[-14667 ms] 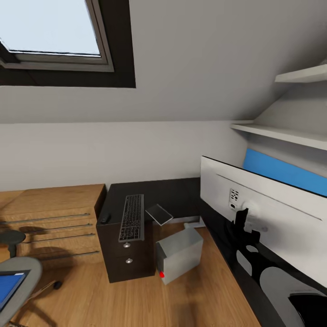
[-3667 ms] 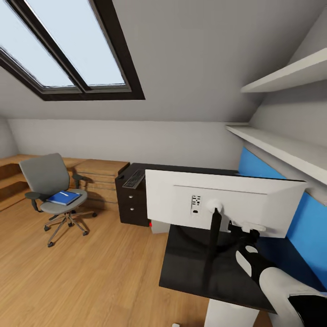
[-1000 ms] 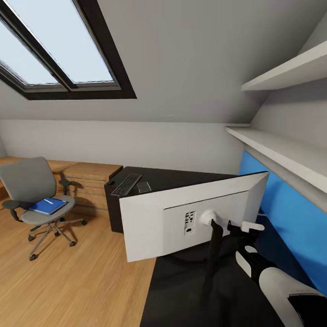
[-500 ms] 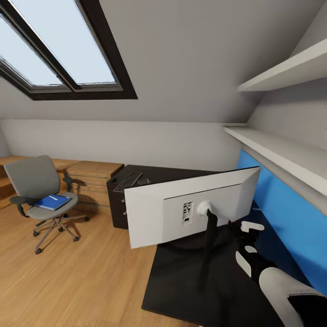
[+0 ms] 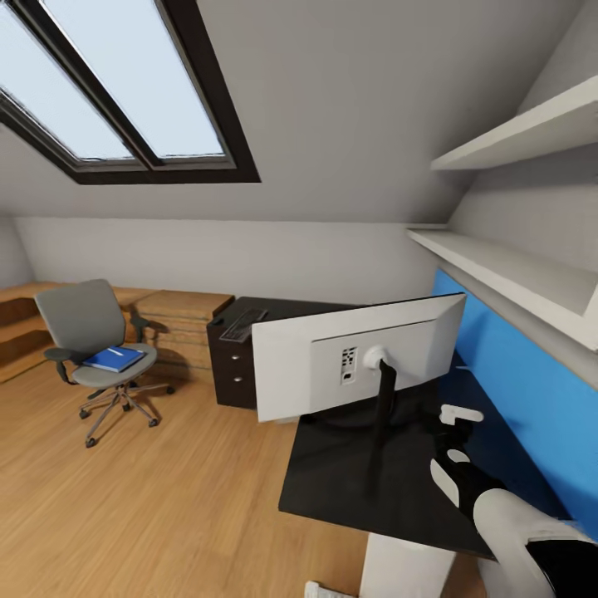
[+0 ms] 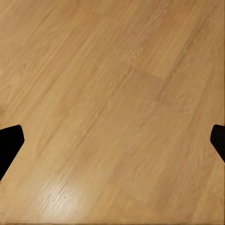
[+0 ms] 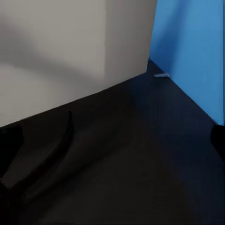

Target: In the bedroom, organize the workspace by keeping the computer under the desk, ensuring the monitor is on the desk, placing the keyboard on the desk next to the monitor, placing the mouse on the desk next to the keyboard, moving the folder from the swivel chair onto the desk next to the mouse, stacking the notebook on top of the folder with the pen on top of the notebook, and positioning the swivel chair next to the desk.

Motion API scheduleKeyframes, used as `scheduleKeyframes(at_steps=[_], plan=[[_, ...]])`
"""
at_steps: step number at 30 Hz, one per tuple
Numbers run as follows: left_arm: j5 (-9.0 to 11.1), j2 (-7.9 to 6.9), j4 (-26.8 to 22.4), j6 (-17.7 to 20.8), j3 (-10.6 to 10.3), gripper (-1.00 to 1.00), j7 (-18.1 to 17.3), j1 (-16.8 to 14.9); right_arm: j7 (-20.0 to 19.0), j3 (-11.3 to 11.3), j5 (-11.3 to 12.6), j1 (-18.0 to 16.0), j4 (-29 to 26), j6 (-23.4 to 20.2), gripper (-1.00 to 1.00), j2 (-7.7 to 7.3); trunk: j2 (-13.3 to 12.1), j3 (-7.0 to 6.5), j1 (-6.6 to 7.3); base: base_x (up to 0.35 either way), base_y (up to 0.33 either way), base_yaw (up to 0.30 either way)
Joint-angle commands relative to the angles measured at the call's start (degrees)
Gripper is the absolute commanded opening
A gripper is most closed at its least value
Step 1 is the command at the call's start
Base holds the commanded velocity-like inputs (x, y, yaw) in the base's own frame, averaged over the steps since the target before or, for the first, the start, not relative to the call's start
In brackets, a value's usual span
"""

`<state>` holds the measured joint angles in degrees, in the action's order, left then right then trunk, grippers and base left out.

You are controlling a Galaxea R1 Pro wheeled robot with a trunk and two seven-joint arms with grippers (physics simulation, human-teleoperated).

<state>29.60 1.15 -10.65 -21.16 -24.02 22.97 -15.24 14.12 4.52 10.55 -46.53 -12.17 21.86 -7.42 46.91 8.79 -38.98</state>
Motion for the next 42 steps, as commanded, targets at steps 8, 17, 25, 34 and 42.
scheduleKeyframes(at_steps=[8, 17, 25, 34, 42], plan=[[0.4, -0.01, 0.0, -0.1, -0.5, 1.00, 0.3, -0.1, 0.2, 0.5, 0.6, -0.1, 0.0, 0.2, 1.00, 0.03, 0.1, 0.09, 0.02, -0.260, 0.233, 0.000], [0.4, -0.01, 0.0, -0.1, -0.5, 1.00, 0.3, -0.1, 0.4, 0.5, 0.8, -0.1, 0.0, 0.2, 1.00, 0.14, 0.1, 0.09, 0.02, -0.211, 0.276, 0.000], [0.4, -0.01, 0.0, -0.1, -0.5, 1.00, 0.3, -0.1, 0.6, 0.5, 1.1, -0.1, 0.0, 0.5, 1.00, 0.75, 0.1, 0.09, 0.02, -0.135, 0.306, 0.000], [0.4, -0.01, 0.0, -0.1, -0.5, 1.00, 0.3, -0.1, 0.9, 0.5, 1.2, 0.0, 0.0, 3.0, 1.00, 2.07, 0.1, 0.09, 0.02, 0.019, 0.314, 0.000], [0.4, 0.02, 0.0, -0.1, -0.5, 1.00, 0.3, -0.1, 7.1, 0.6, -0.3, 0.1, -0.2, 3.4, 1.00, 8.66, 0.1, 0.09, 0.02, 0.237, 0.213, 0.000]])
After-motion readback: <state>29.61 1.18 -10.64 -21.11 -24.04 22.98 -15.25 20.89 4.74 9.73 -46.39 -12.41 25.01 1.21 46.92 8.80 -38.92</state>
